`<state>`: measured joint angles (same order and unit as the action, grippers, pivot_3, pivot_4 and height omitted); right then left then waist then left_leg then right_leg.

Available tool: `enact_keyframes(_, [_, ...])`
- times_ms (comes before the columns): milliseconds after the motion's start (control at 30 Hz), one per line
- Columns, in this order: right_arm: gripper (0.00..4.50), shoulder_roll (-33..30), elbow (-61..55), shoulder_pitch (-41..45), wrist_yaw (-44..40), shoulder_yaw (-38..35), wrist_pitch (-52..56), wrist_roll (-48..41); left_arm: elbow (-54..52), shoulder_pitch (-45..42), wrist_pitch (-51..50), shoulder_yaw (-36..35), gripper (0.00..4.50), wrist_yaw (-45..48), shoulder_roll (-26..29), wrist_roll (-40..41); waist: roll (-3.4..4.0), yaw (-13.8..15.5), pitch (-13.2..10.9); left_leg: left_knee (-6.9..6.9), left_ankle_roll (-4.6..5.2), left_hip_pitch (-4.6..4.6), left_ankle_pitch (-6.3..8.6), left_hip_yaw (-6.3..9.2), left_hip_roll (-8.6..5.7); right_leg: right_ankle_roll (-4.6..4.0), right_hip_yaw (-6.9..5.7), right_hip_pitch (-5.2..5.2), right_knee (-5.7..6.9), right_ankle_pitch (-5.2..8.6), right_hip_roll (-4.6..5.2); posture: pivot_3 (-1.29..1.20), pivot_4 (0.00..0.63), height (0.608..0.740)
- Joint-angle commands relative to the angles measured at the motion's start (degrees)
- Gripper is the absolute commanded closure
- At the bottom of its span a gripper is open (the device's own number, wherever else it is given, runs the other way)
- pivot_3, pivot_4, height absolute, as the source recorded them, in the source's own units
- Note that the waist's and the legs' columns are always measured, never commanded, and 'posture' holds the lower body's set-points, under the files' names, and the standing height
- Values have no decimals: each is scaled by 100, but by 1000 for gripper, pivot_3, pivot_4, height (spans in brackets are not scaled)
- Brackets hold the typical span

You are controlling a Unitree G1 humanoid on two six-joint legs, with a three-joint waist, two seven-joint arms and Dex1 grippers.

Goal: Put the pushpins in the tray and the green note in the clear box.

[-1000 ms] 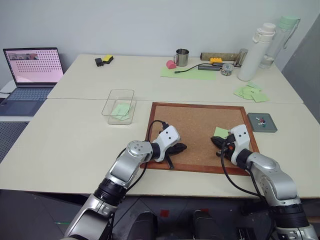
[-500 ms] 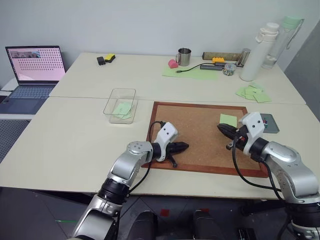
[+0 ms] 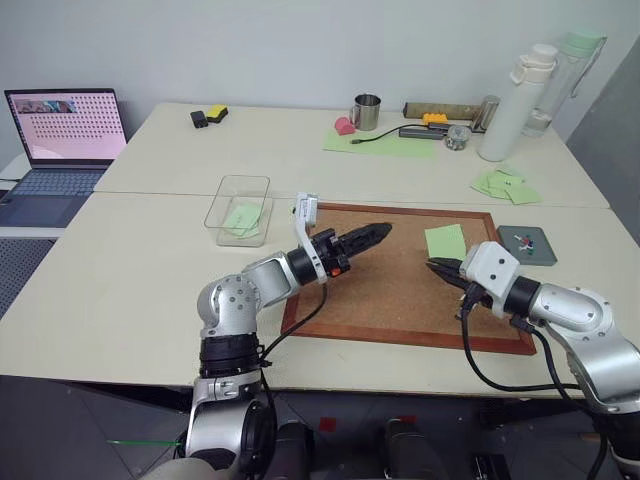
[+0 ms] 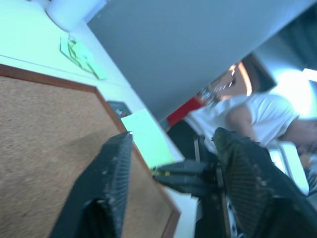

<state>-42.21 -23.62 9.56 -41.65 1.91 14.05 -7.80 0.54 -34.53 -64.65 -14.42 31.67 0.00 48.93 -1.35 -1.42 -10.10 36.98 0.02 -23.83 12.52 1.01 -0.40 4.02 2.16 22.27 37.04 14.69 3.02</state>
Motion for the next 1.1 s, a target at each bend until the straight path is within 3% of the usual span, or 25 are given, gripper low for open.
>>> enact_keyframes(33, [4500, 21, -461, 92, -3, -53, -62, -8, -207, 8, -191, 55, 659, -27, -30, 402, -1, 0, 0, 0, 0, 0, 0, 0, 0, 0, 0, 0, 0, 0, 0, 0, 150, 740])
enact_keyframes(133, [4500, 49, -655, 220, -4, -16, 27, -34, -208, 59, -160, 139, 64, -60, -23, 450, -1, 1, -1, 0, -1, 0, 0, 0, -1, -1, 0, 0, -1, -1, 0, 0, 150, 740])
enact_keyframes(700, [4500, 261, -1132, 899, -283, 417, 466, -316, 235, -276, 251, 100, 64, -346, -371, 674, -6, 51, -3, -1, -1, 0, -1, -1, -2, -3, 2, 1, -4, -1, 2, 0, 150, 740])
enact_keyframes(1100, [4500, 308, -1021, 1013, -345, 431, 392, -283, -50, -110, 170, 298, 2123, -210, -236, 971, -7, 58, -4, -1, -1, 0, -1, 0, -2, -3, 0, 0, -4, -1, 2, 0, 150, 740])
